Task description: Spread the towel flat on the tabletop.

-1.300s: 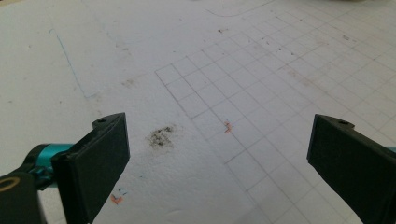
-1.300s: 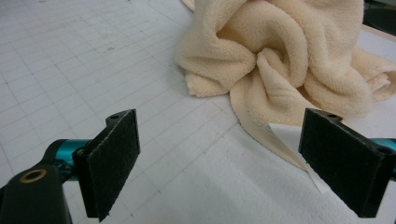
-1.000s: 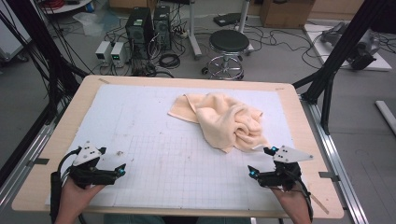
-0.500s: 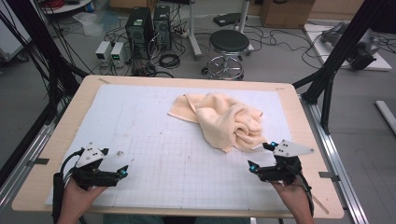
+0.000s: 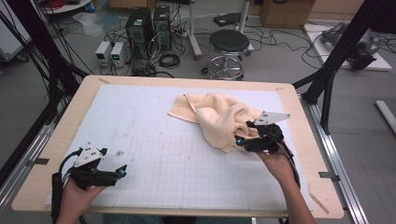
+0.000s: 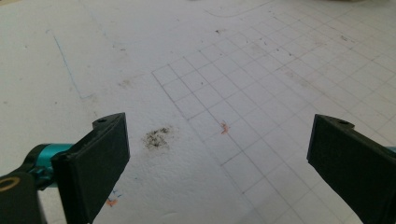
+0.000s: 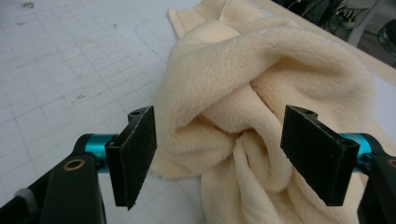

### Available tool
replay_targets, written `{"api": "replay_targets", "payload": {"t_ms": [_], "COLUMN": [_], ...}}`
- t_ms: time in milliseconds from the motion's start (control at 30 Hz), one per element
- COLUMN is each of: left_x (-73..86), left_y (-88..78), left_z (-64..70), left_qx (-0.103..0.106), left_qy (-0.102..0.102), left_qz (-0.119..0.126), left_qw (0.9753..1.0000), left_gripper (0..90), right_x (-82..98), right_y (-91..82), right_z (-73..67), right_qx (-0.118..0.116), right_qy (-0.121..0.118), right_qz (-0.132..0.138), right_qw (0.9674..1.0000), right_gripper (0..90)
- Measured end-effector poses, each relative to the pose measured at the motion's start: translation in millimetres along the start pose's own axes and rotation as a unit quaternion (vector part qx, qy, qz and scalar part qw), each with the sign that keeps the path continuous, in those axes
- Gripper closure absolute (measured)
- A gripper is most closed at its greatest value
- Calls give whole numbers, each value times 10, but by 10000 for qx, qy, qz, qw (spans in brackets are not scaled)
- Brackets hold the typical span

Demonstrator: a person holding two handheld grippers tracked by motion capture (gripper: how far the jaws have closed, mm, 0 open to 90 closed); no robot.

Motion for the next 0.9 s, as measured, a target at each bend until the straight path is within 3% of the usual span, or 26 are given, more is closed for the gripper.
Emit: {"api": "replay_targets", "payload": {"t_ms": [33, 167, 200, 300, 333, 400, 433, 467, 500, 667, 900], "left_x": [0, 1, 1, 7, 11, 15, 16, 17, 17, 10, -15], "left_y": [-1, -9, -9, -7, -2, 2, 3, 6, 6, -1, 10], "left_z": [0, 1, 5, 0, 2, -6, -8, -9, -9, -3, 26], "left_qx": [4, 4, 4, 18, 20, 18, 16, 12, 12, 8, 49], "left_qy": [0, 17, -4, 17, -2, 12, 10, -4, -4, -3, 37], "left_qz": [0, 1, 11, -9, -10, -29, -37, -27, -27, -12, -9], "left_qw": [10000, 10000, 10000, 10000, 10000, 10000, 10000, 10000, 10000, 10000, 10000], "left_gripper": [63, 63, 63, 63, 63, 63, 63, 63, 63, 62, 63], "right_x": [7, 52, 103, 133, 138, 135, 135, 135, 130, 54, -316], "right_y": [127, 330, 464, 550, 621, 649, 649, 660, 661, 601, 447], "right_z": [27, 58, 67, 61, 40, 32, 32, 21, 23, -39, -344], "right_qx": [-75, -120, -152, -136, -140, -128, -128, -126, -127, -247, -551], "right_qy": [64, 146, 158, 159, 95, 25, 25, -13, -41, -29, -409], "right_qz": [-200, -387, -552, -632, -651, -700, -700, -781, -785, -653, -312], "right_qw": [9998, 9991, 9982, 9978, 9977, 9975, 9975, 9969, 9968, 9976, 9972], "right_gripper": [266, 334, 402, 454, 552, 649, 649, 744, 760, 781, 783]}}
Point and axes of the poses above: each handheld gripper's, and its own axes: y roughly forward along the jaws, x roughly out of its underside, z roughly to its right, the point moved 6 cm from there along y, roughly forward along the jaws, and after that the axes turned 5 degrees about z, right-handed, at the moved point
